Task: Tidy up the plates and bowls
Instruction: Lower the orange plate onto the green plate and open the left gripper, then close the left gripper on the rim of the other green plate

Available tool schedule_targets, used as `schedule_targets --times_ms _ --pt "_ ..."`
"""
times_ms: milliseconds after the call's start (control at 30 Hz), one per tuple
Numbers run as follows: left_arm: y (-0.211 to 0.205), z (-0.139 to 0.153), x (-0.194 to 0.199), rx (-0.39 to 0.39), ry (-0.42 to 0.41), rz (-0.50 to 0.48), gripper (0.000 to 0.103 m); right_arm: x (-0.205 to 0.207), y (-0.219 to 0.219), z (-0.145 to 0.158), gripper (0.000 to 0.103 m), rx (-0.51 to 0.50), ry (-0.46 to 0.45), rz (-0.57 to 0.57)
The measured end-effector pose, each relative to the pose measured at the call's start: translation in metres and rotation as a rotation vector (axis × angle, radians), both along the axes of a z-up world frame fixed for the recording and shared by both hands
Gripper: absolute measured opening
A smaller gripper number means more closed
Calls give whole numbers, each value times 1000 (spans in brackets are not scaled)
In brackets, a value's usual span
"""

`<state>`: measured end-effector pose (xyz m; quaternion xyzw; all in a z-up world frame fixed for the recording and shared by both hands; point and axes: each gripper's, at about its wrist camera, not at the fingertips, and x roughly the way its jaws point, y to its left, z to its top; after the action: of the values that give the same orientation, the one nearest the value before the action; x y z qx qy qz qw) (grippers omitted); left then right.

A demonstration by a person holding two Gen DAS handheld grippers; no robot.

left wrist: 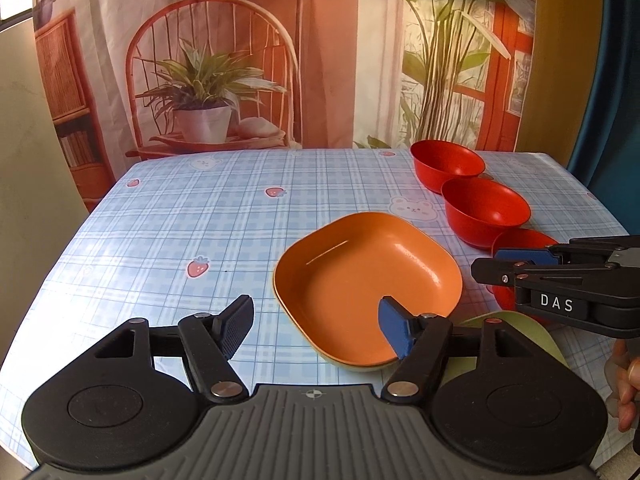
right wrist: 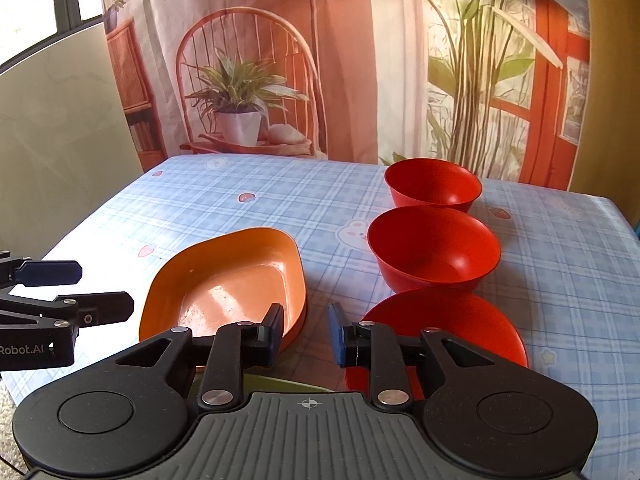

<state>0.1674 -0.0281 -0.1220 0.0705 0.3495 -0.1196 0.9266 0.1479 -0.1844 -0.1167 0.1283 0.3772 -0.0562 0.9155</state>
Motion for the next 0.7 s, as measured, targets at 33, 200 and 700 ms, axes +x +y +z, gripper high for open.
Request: schedule_targets --times_ms 33,200,700 --pt "-1 -1 -2 -4 0 -4 71 -2 0 1 23 -2 -4 -2" --pt "-1 -4 -12 -24 3 -12 71 -18 3 4 23 2 -25 -14" --pt "-7 -15 -41 -78 21 -60 70 -68 18 3 23 -36 -54 -37"
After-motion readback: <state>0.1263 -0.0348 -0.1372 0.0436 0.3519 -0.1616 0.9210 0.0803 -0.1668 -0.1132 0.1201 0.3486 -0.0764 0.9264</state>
